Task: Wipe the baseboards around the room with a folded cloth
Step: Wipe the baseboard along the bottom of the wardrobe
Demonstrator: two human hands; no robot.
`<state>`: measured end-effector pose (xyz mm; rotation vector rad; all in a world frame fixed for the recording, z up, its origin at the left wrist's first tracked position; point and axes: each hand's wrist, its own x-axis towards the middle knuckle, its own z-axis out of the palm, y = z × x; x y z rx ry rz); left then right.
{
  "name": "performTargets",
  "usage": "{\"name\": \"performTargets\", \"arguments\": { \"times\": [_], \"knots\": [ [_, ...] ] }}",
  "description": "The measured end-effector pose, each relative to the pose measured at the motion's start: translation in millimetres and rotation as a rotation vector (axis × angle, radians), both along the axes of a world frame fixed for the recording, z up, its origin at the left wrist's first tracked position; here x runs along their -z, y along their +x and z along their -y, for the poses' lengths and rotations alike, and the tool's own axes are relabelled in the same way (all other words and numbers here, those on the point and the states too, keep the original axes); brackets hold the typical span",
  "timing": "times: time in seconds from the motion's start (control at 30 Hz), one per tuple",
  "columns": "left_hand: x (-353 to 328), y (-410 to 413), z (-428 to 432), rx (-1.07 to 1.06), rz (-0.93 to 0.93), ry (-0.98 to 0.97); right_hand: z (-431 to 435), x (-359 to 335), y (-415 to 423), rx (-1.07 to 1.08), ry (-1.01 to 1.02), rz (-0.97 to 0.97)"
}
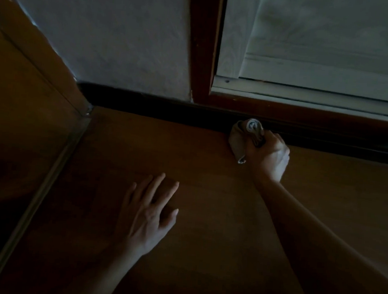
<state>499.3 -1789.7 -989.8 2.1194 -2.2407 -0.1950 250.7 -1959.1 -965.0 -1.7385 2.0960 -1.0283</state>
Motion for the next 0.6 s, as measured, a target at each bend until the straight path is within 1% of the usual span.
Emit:
{"name": "performTargets", "arguments": {
  "times": [0.1,0.27,0.4,0.53,0.6],
  "knots": [
    [-1.8,-7.8,-0.8,-0.039,-0.024,0.007,5.6,-0.4,5.4,-0.062,0.004,-0.003],
    [-6.0,-6.7,1.6,-0.025,-0.043,0.022,2.5,4.7,-4.0,0.034,0.001,0.025],
    [-6.3,-7.6,0.3,-0.031,-0.05,0.046,5.1,1.0,6.6,-0.062,0.013,-0.002],
    [-8.6,-6.1,1.4,-0.037,-0.059,0.065,1.6,3.3,1.1,0.027,-0.003,0.03],
    [-7.5,-7.0,1.3,-0.037,-0.063,0.053,2.7,2.4,13.9,-0.01,-0.003,0.026]
  ]
}}
